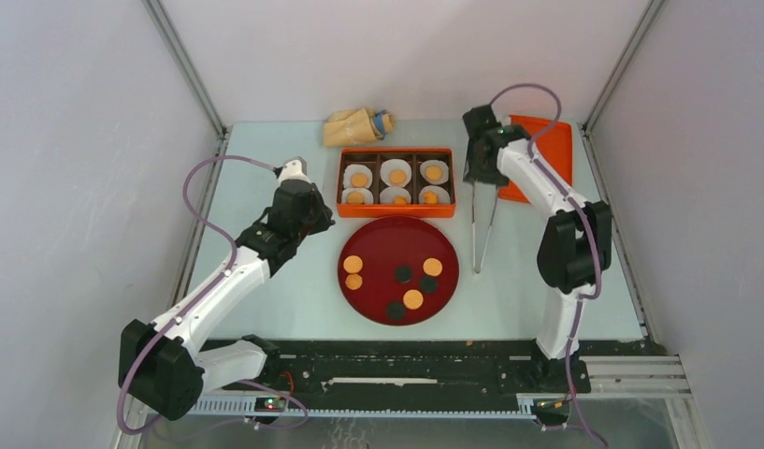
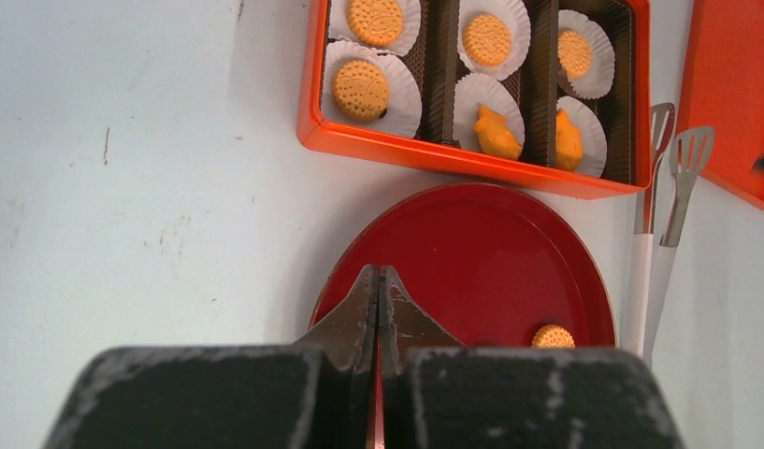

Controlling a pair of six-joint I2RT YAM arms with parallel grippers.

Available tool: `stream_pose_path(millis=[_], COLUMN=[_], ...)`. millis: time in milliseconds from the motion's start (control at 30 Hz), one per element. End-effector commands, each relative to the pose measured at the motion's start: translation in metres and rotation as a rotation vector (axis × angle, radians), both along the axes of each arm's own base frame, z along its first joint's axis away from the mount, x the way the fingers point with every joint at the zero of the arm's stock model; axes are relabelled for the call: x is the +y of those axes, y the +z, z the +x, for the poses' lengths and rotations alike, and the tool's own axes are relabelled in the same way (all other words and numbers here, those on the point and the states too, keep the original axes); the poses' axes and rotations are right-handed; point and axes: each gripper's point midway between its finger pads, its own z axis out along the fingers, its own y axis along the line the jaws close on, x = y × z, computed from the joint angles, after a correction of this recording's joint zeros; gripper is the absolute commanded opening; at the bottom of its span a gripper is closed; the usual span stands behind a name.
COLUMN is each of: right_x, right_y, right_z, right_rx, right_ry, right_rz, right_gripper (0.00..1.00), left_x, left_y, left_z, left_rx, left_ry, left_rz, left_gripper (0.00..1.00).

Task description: Pack the cookies

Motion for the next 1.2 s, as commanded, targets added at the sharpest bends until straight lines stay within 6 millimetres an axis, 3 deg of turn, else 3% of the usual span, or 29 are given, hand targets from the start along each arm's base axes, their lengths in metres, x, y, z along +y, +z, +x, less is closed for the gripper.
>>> stream_pose_path(millis=[0, 167, 400, 567, 867, 1000, 1167], right_x=[-0.036, -0.058, -0.077, -0.087, -0.076, -0.075, -0.082], right_y=[-0.004, -0.032, -0.047, -0.067, -0.114, -0.123, -0.109], right_z=[0.051, 0.098, 0.133, 0.131, 0.109, 0.108, 0.112], right_rx=[0.005, 0.042, -0.003, 0.040, 0.161, 0.182, 0.152], right_ry=[-0.080, -0.137, -0.185, -0.195, -0.162, -0.161, -0.175], right_rz=[-0.069, -0.080, -0.022, -0.007, 0.036, 0.044, 0.041], right_gripper=[0.63, 0.59, 0.59, 0.59, 0.48, 0.33, 0.10], left_x=[-0.010, -0.004, 0.003, 0.004, -0.003, -0.010, -0.029], left_y=[0.036, 0.037, 0.033, 0.032, 0.032, 0.048, 0.070], left_z=[0.011, 0.008, 0.007, 0.009, 0.021, 0.039, 0.061], left_rx=[-0.097, -0.107, -0.098, -0.094, -0.081, -0.101, -0.106], left_ry=[-0.033, -0.020, 0.002, 0.013, 0.008, 0.012, -0.028], left_rz=[-0.025, -0.010, 0.018, 0.024, 0.028, 0.026, 0.009], left_gripper=[0.00, 0.00, 0.00, 0.00, 0.00, 0.00, 0.00])
